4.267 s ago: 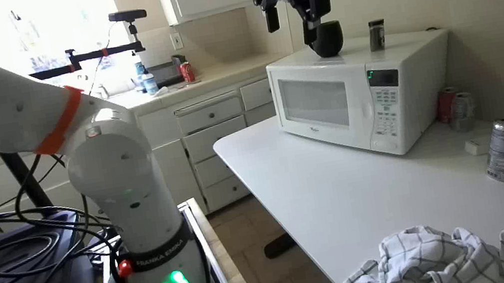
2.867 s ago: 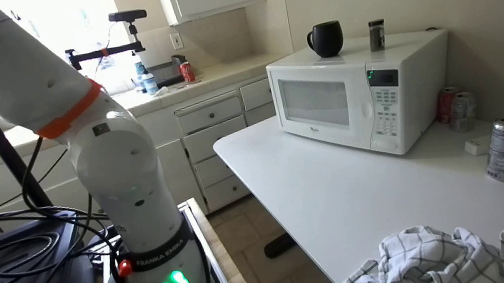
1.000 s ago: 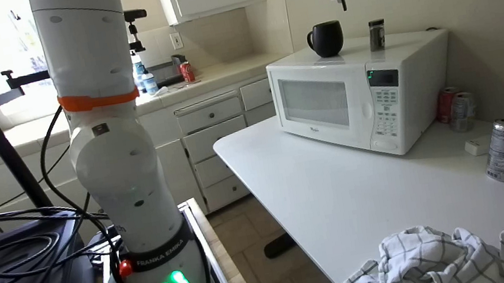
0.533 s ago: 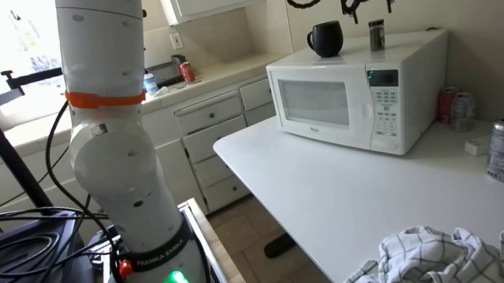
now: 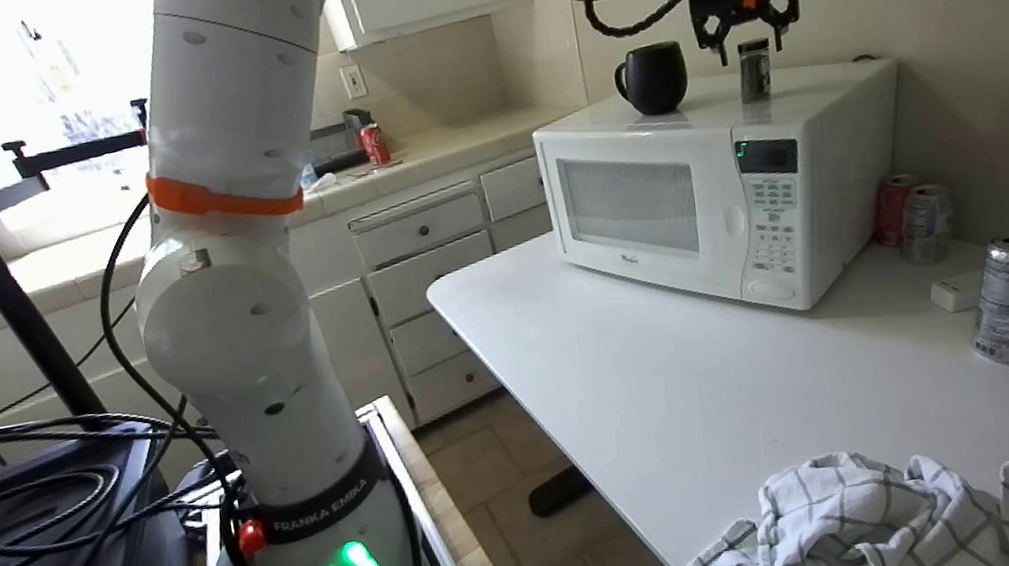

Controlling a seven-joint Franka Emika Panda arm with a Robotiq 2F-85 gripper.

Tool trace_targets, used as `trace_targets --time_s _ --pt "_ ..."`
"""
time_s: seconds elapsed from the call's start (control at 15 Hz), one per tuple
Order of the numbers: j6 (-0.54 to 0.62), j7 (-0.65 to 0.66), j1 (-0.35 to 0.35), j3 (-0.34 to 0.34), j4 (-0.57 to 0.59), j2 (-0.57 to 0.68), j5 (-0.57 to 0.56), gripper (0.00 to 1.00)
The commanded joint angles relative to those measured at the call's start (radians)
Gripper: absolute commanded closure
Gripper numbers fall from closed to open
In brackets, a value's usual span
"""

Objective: Remove the container from on top of the microwave and put it on the table

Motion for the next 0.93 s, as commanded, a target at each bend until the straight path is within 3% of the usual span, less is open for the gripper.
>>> trace_targets --time_s 0.0,0.2,0.27,0.53,0.87 --pt "-0.014 -0.005 -0.024 0.029 0.046 0.040 0.017 0.51" --pt "-0.019 -0.003 -0.031 0.036 0.057 0.050 0.016 0.73" --pt "-0.031 0.007 -0.030 0.035 0.061 0.046 0.012 0.76" --pt "-0.150 0.082 -0.044 0.026 -0.003 -0.065 0.028 0.76" --pt "-0.199 0.220 -0.079 -0.026 -0.232 -0.314 0.056 0.76"
